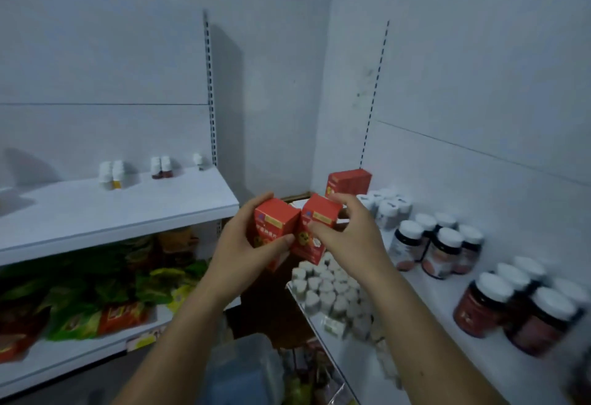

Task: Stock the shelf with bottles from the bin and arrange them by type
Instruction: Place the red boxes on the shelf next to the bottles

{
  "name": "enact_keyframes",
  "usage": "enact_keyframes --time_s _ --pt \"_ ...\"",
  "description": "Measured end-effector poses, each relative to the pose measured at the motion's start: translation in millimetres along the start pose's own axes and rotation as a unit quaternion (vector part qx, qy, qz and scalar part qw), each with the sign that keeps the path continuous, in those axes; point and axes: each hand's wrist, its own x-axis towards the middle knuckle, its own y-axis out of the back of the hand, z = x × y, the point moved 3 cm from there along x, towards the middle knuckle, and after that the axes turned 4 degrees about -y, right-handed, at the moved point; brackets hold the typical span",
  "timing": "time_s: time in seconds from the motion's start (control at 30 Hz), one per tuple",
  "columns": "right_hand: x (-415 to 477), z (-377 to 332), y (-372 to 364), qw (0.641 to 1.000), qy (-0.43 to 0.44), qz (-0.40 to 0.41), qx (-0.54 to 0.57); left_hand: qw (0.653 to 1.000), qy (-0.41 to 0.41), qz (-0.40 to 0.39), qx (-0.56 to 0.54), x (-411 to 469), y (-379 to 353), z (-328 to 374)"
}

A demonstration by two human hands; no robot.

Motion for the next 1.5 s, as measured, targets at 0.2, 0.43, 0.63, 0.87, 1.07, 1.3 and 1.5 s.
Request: enact_keyframes --time_s 0.2,0.43,0.63,0.87,1.07,1.3,1.5 --pt "57.6 32.8 48.1 0.999 -0.026 0.032 -0.025 1.0 -0.006 -0.014 0.02 53.7 -58.6 -12.8" --pt "139.0 54.5 61.3 0.994 -0.045 0.078 -0.061 0.998 -0.038 -0.042 0.009 137.9 -94.2 -65.0" --pt "216.5 72.2 61.0 0.983 -0.087 0.128 -0.097 0.995 -0.034 -0.096 -0.008 213.7 -124.0 -113.4" --pt "283.5 105.6 70.2 0.968 -0.139 0.16 -0.134 0.987 -0.043 -0.151 0.032 288.3 -148.6 -150.9" --pt "328.8 134.5 76.1 0.941 -0.175 0.165 -0.239 0.965 -0.054 -0.211 0.144 310.3 -177.6 -180.3" --pt "372.4 162.8 81.8 0.896 -0.224 0.121 -0.364 0.925 -0.116 -0.244 0.268 326.3 -206.0 -187.0" --pt "384.3 163.6 88.3 0.87 -0.209 0.096 -0.436 0.886 -0.156 -0.277 0.338 351.4 -236.0 -207.9"
